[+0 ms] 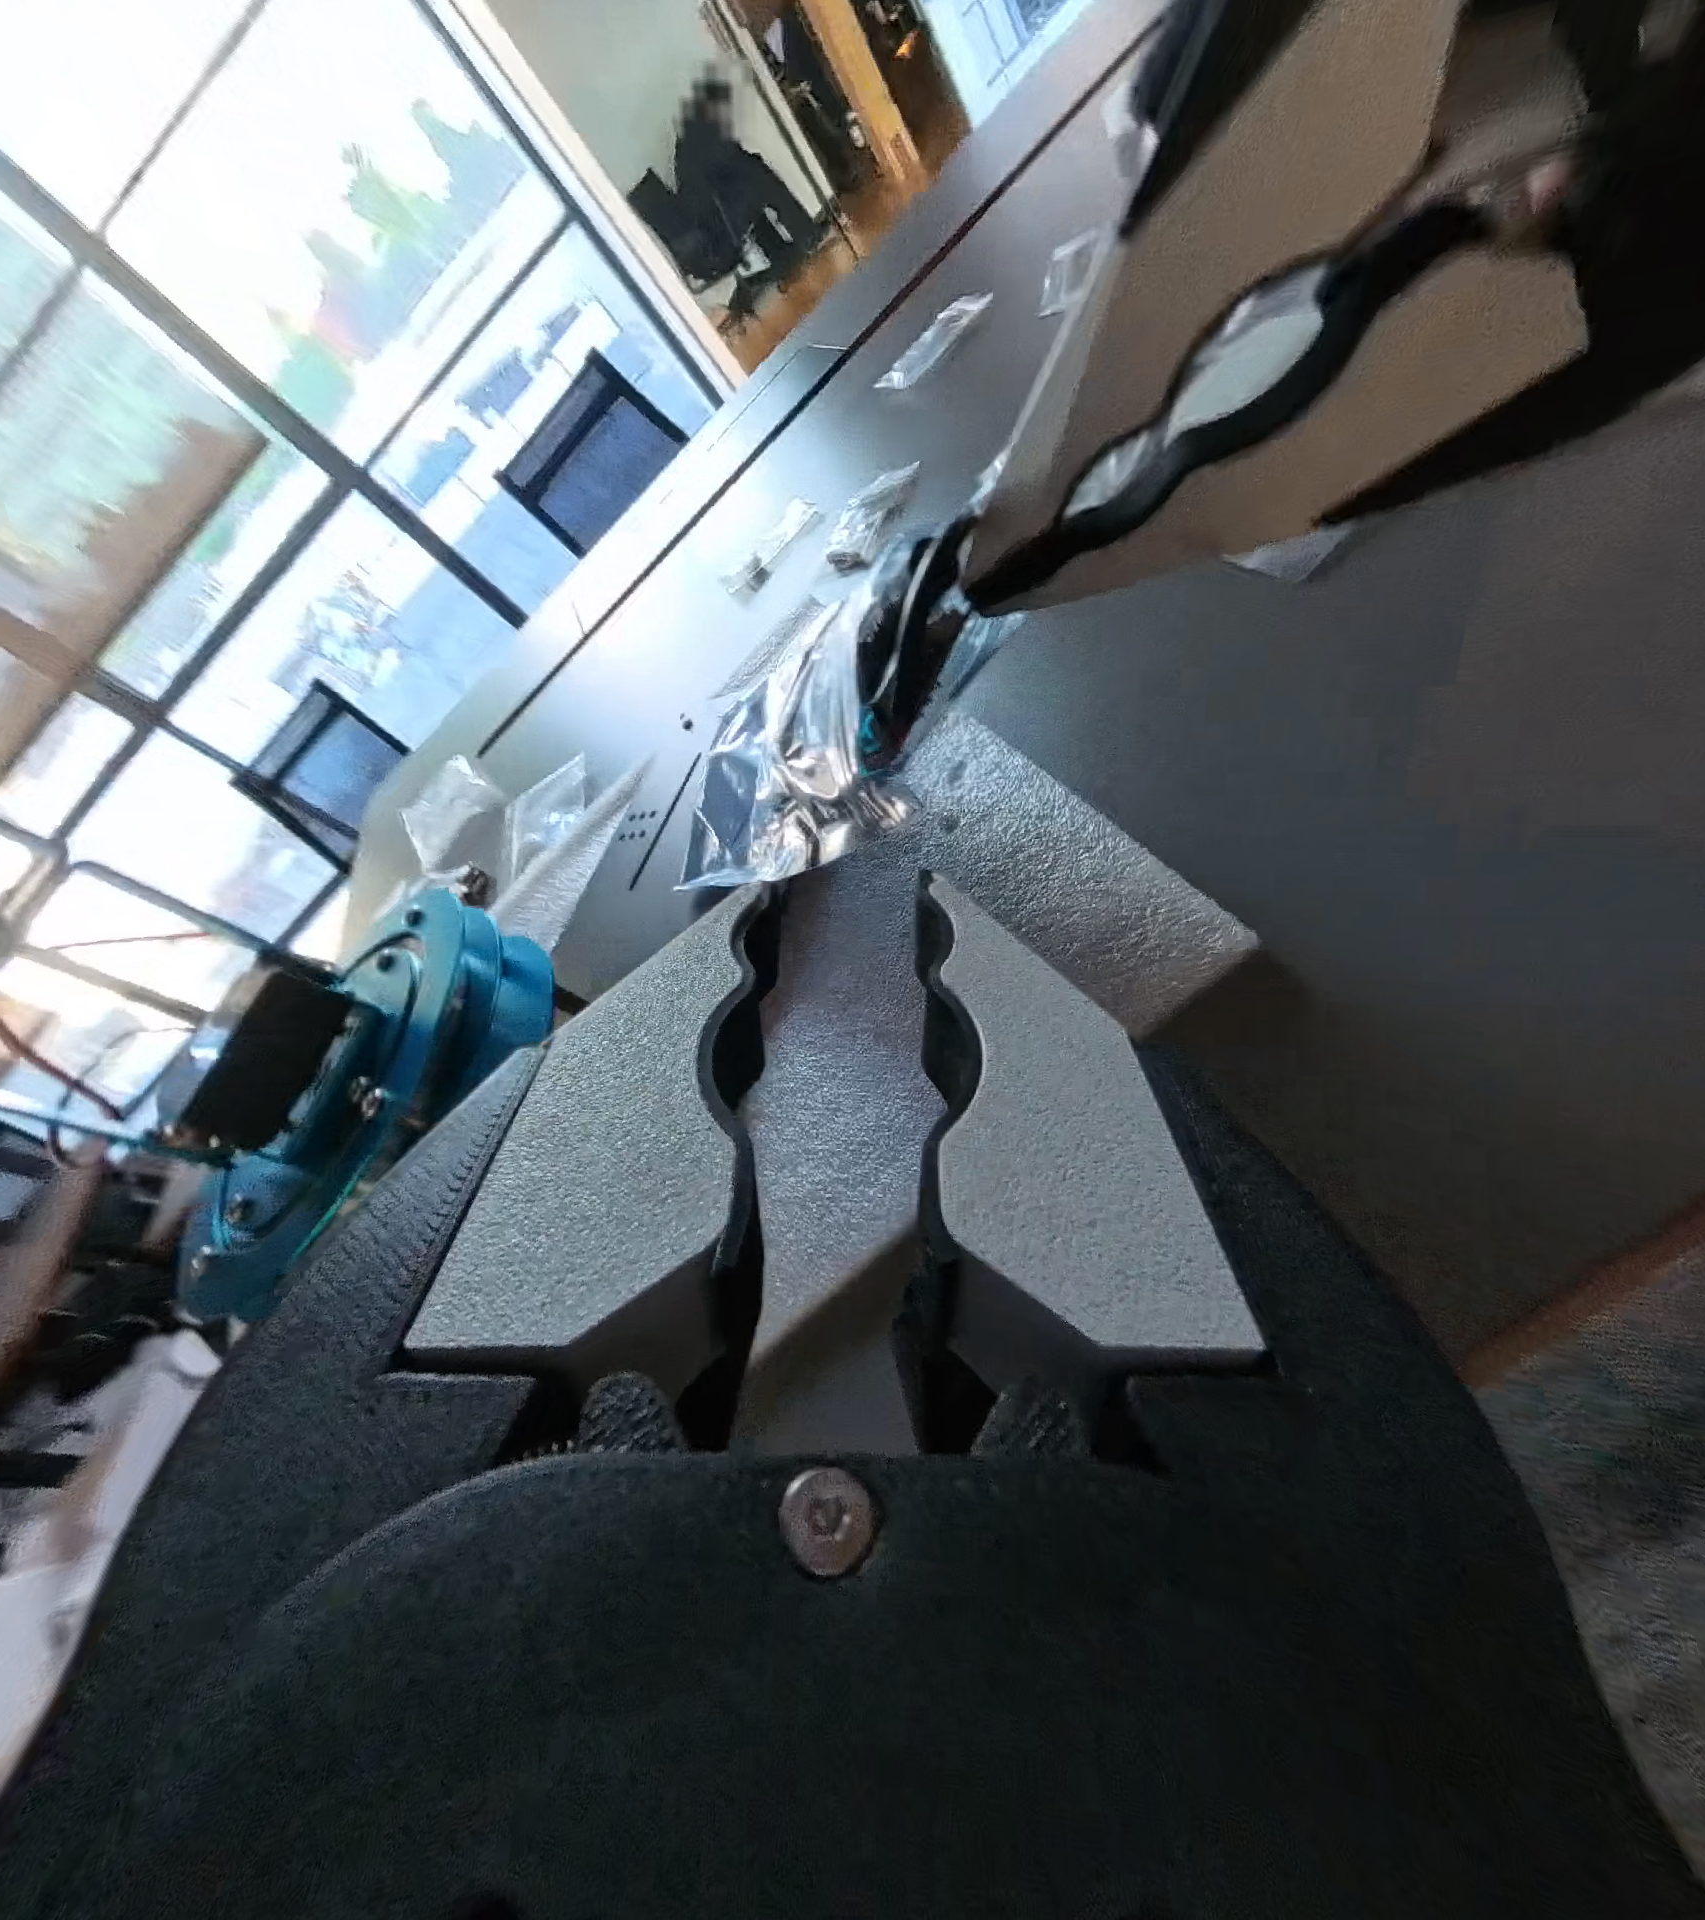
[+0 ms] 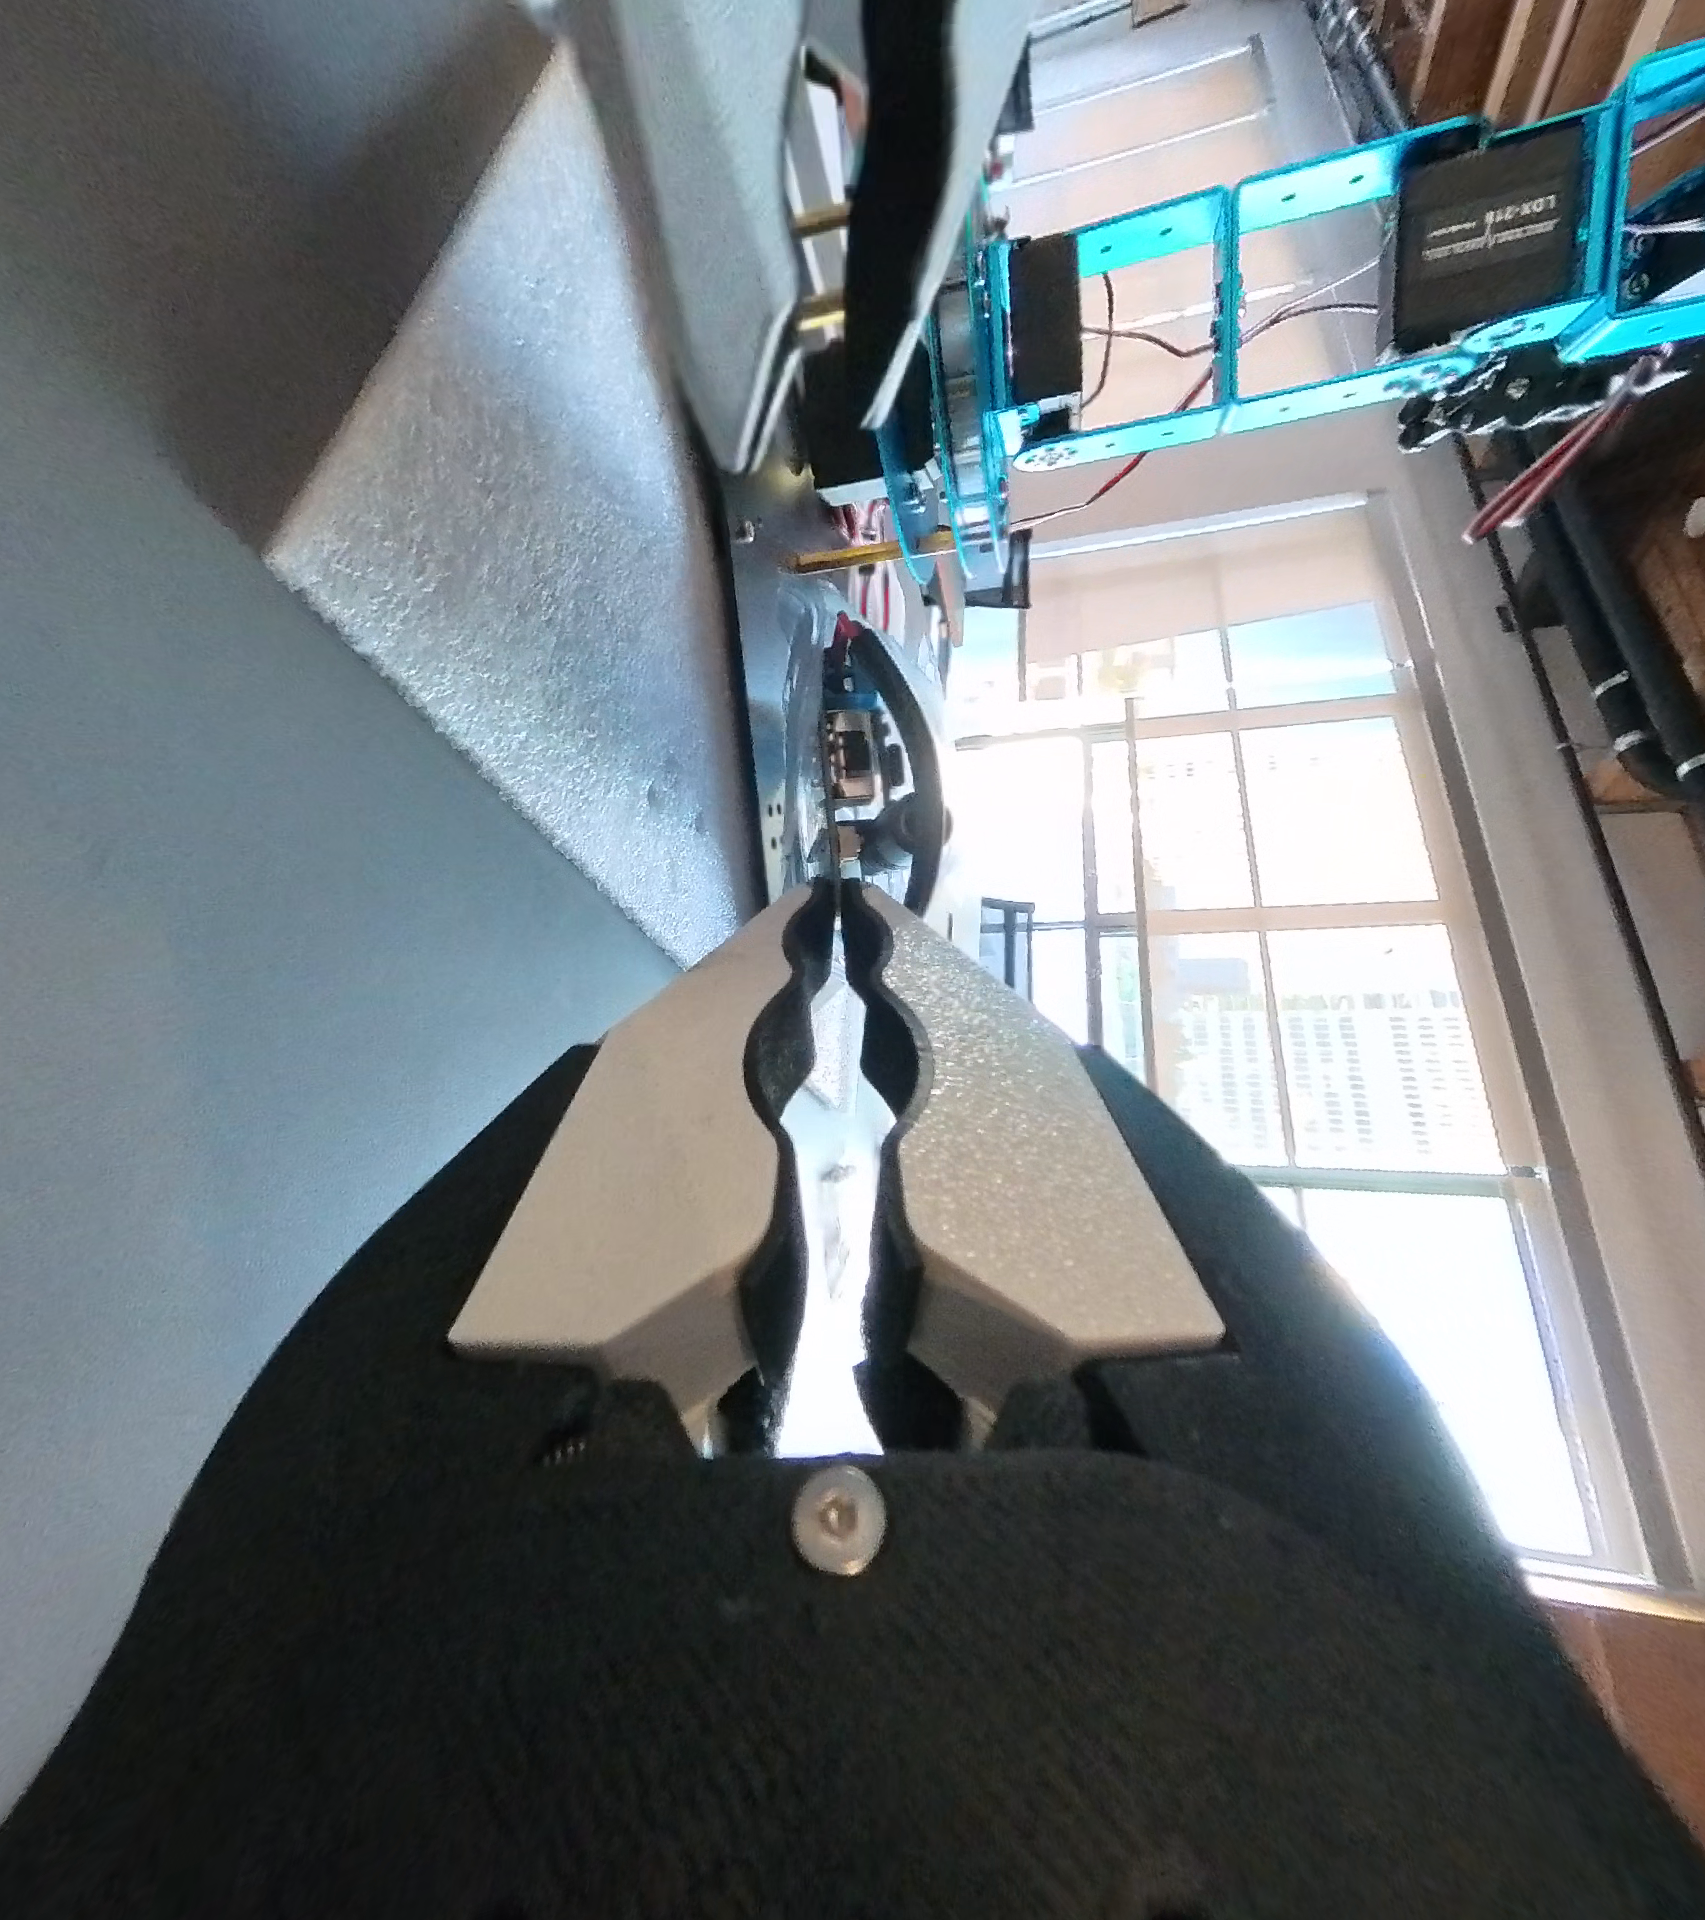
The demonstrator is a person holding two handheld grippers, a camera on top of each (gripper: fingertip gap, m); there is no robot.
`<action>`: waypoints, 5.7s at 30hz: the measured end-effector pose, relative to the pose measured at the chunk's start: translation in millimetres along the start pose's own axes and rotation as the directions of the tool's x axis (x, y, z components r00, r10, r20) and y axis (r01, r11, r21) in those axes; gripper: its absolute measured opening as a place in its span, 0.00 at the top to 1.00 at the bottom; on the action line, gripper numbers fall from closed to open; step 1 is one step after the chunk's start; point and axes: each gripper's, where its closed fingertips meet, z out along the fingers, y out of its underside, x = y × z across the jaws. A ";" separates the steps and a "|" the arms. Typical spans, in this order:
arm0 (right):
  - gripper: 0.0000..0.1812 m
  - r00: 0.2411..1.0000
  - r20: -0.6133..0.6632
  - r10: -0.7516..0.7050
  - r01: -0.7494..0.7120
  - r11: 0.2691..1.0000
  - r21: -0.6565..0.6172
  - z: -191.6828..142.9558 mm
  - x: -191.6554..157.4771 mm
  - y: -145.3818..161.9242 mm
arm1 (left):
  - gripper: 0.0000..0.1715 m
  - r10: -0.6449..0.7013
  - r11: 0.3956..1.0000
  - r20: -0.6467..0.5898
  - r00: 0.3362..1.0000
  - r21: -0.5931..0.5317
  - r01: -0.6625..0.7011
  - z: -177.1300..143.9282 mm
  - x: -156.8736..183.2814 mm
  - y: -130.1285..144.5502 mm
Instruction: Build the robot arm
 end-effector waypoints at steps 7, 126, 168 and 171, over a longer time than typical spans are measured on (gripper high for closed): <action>1.00 0.999 0.026 0.044 -0.045 0.999 0.025 -4.5 3.9 -3.4 | 0.92 0.262 0.962 0.089 0.961 0.056 -0.267 18.6 -0.2 -10.3; 1.00 0.986 0.062 0.156 -0.161 0.984 0.080 -9.7 12.9 -20.8 | 1.00 0.706 0.706 0.297 0.643 -0.220 -0.673 24.9 -2.6 -10.0; 1.00 0.973 0.119 0.199 -0.207 0.976 0.065 -6.0 3.8 -12.9 | 1.00 0.795 0.600 0.086 0.601 -0.262 -0.756 53.0 15.6 6.3; 1.00 0.973 0.121 0.196 -0.205 0.977 0.062 -5.6 2.7 -12.3 | 1.00 0.798 0.592 0.066 0.599 -0.270 -0.759 54.1 14.6 7.2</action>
